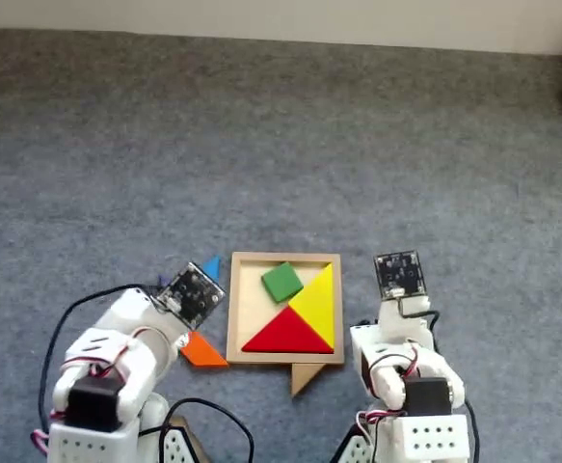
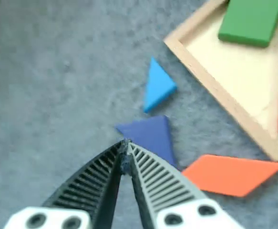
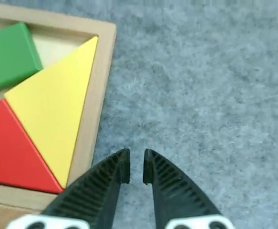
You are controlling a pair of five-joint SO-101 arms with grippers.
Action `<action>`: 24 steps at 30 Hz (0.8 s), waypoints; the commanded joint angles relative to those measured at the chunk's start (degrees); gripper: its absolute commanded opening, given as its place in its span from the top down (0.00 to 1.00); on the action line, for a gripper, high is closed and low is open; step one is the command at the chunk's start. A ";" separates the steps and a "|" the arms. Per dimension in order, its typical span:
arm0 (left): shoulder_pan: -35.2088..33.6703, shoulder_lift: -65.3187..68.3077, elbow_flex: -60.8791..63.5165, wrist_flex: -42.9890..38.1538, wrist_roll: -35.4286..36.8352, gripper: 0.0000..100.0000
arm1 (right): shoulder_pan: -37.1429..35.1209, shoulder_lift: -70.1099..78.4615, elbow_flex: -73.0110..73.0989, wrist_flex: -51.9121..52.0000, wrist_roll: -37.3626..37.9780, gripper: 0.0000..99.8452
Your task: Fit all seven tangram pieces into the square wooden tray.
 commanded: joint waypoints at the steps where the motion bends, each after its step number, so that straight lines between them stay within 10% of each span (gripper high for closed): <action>1: -2.07 -1.10 -7.16 -1.05 -2.99 1.00 | 0.75 -4.35 2.59 -1.10 -2.11 0.95; 9: -2.15 3.38 -12.35 -0.88 -0.97 0.89 | 0.84 -8.57 6.73 -1.01 -3.25 0.95; 24: -1.80 52.35 -27.82 -10.11 0.70 0.74 | 0.84 -8.57 6.99 -1.10 -3.25 0.95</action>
